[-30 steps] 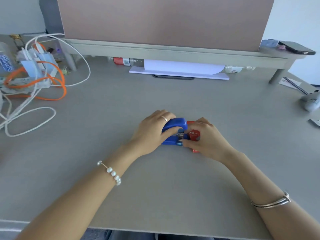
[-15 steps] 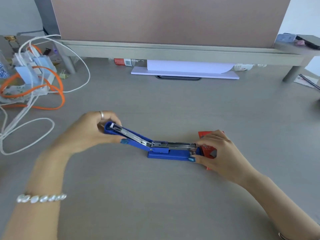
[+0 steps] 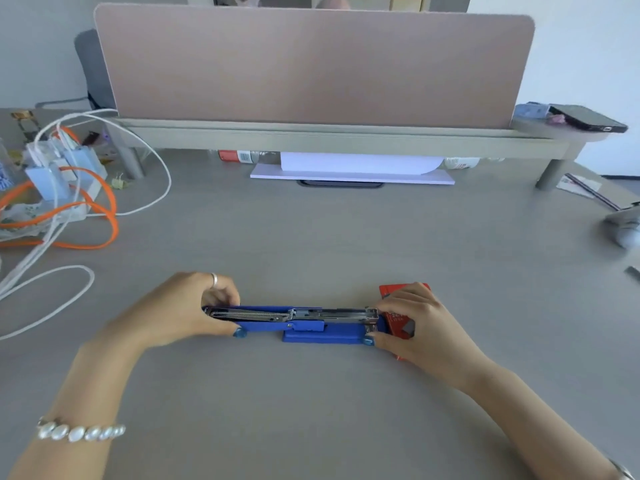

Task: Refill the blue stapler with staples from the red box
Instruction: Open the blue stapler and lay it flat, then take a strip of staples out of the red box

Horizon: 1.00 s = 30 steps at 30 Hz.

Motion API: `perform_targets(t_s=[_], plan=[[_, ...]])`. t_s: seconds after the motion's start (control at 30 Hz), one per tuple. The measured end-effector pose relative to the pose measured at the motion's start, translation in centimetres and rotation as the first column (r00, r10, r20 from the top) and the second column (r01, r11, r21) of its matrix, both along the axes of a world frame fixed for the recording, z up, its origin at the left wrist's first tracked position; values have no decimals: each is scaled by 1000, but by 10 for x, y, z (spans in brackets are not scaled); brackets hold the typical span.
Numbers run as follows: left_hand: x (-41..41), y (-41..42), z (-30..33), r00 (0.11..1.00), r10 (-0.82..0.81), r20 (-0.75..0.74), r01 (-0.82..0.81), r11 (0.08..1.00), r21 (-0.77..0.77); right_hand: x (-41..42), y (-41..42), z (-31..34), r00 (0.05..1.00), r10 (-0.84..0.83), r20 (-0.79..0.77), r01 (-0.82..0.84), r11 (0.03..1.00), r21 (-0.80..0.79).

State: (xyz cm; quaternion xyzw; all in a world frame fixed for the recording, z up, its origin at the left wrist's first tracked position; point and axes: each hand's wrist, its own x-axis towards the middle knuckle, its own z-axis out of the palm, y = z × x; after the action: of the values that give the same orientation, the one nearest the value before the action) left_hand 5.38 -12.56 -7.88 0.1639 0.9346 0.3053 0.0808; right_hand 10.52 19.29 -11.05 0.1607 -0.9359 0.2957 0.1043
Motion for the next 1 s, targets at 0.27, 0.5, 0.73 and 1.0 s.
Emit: perform_targets(t_s=[0.27,0.5,0.73,1.0], plan=[[13,31,-1,993,-117,-7,117,992,45,5,1,9,999,5,-39,-5,1000,9],[24,82,-11,950,-144,-275,180,978,109,13,33,18,983,-39,182,-6,971,239],[15,129,-8,892,-242,-383,298,950,93,0,29,35,999,-49,17,49,999,8],[15,141,-13,790,-171,-589,299,946,125,-1,25,12,969,224,104,-143,854,-501]])
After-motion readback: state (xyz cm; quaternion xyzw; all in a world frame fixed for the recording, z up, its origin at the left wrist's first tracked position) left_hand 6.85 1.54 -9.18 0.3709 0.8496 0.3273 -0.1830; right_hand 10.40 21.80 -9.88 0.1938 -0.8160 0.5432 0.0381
